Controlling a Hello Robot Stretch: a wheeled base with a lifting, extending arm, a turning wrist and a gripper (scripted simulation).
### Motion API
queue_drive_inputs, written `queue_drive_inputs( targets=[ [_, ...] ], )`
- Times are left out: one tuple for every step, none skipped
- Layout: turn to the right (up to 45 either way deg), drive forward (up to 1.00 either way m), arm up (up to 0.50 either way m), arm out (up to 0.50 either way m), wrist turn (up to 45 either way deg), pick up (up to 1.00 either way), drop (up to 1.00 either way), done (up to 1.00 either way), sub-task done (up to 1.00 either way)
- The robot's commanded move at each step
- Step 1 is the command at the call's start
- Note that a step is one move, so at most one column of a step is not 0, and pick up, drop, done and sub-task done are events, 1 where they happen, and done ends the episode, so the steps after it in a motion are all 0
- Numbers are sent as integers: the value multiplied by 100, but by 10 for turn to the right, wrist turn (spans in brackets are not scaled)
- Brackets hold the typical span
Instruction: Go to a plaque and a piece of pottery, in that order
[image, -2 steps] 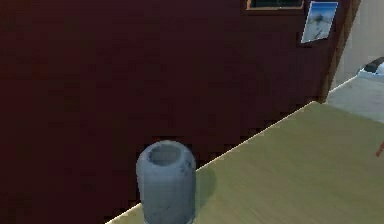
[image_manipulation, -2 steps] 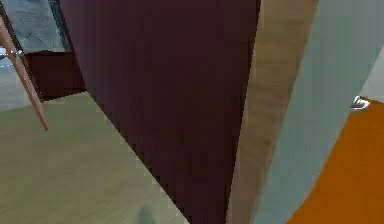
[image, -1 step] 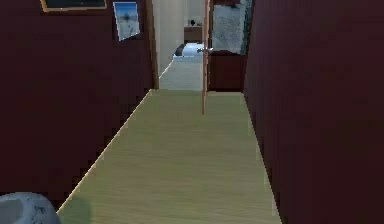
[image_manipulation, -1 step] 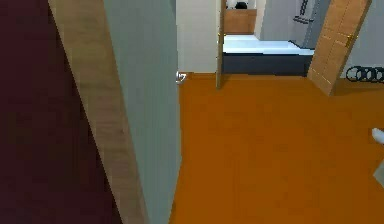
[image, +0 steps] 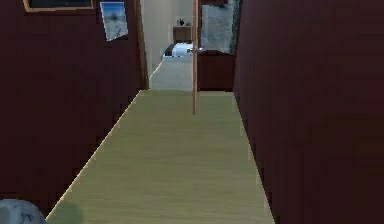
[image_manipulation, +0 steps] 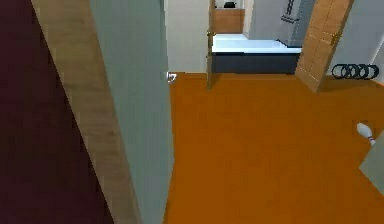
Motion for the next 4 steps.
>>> queue_drive_inputs(
  targets=[
    [-390, 0, 0, 0, 0, 0, 0, 0, 0],
    [0, 20, 0, 0, 0, 0, 0, 0, 0],
    [450, 0, 0, 0, 0, 0, 0, 0, 0],
    [0, 100, 0, 0, 0, 0, 0, 0, 0]
  ],
)
